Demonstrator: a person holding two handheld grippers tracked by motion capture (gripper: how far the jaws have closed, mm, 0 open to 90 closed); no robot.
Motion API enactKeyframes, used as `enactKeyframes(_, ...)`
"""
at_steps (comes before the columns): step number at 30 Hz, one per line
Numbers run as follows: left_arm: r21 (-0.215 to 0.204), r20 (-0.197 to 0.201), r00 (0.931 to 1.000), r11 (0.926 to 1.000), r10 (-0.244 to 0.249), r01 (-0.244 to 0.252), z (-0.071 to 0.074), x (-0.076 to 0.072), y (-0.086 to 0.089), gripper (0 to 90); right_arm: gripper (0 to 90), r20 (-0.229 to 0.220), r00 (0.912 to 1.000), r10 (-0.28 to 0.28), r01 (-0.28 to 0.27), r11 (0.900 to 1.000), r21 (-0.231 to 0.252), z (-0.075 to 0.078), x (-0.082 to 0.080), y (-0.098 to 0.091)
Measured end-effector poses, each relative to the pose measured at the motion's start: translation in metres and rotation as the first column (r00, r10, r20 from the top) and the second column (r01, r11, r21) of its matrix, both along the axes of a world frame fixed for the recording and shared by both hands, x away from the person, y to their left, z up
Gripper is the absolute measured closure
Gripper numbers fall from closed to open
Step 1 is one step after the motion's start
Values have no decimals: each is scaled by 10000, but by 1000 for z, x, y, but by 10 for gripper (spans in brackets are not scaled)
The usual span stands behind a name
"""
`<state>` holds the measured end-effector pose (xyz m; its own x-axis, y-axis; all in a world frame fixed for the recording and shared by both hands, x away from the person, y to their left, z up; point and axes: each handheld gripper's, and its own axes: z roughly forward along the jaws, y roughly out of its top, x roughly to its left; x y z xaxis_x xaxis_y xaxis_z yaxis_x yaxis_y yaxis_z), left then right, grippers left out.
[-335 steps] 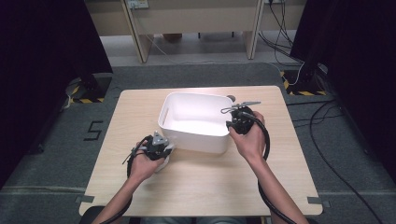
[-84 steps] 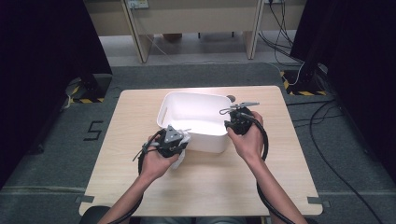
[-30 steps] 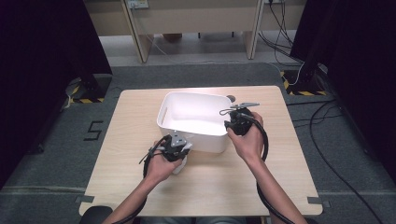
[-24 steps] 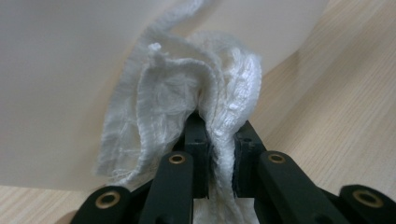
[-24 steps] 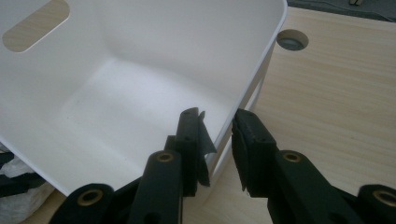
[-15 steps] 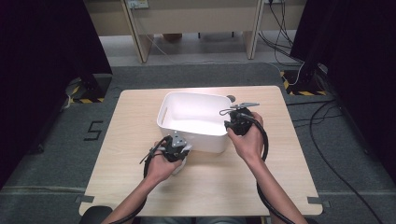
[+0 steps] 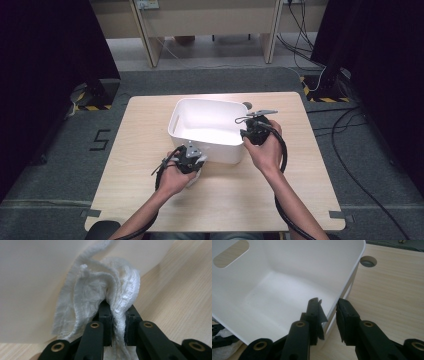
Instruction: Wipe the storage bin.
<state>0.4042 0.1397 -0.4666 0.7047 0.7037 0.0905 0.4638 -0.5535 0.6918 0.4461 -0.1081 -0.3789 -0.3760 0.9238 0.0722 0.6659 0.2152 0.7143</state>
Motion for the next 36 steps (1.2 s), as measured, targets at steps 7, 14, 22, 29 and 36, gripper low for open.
enactKeyframes(7, -61, -28, 10000, 10000, -14, 14, 0, 0, -2, 798, 728, 9, 10000, 6, -6, 10000, 5, 0, 0, 0)
enactKeyframes(14, -119, -8, 10000, 9999, 2, -2, 1, 0, -1, 798, 729, 21, 10000, 11, -11, 10000, -2, 0, 0, 0)
enactKeyframes(22, -195, 84, 10000, 9998, -43, 45, 5, -1, -1, 798, 728, -7, 10000, 9, -9, 10000, 17, 0, 0, 0)
enactKeyframes(29, -329, 178, 9998, 9994, -62, 68, 9, -2, -1, 798, 726, -28, 10000, 13, -13, 10000, 10, 0, 1, 0)
enactKeyframes(36, -467, 260, 9996, 9989, -88, 100, 16, -3, -1, 798, 726, -26, 10000, 33, -33, 10000, -12, 0, 1, 0)
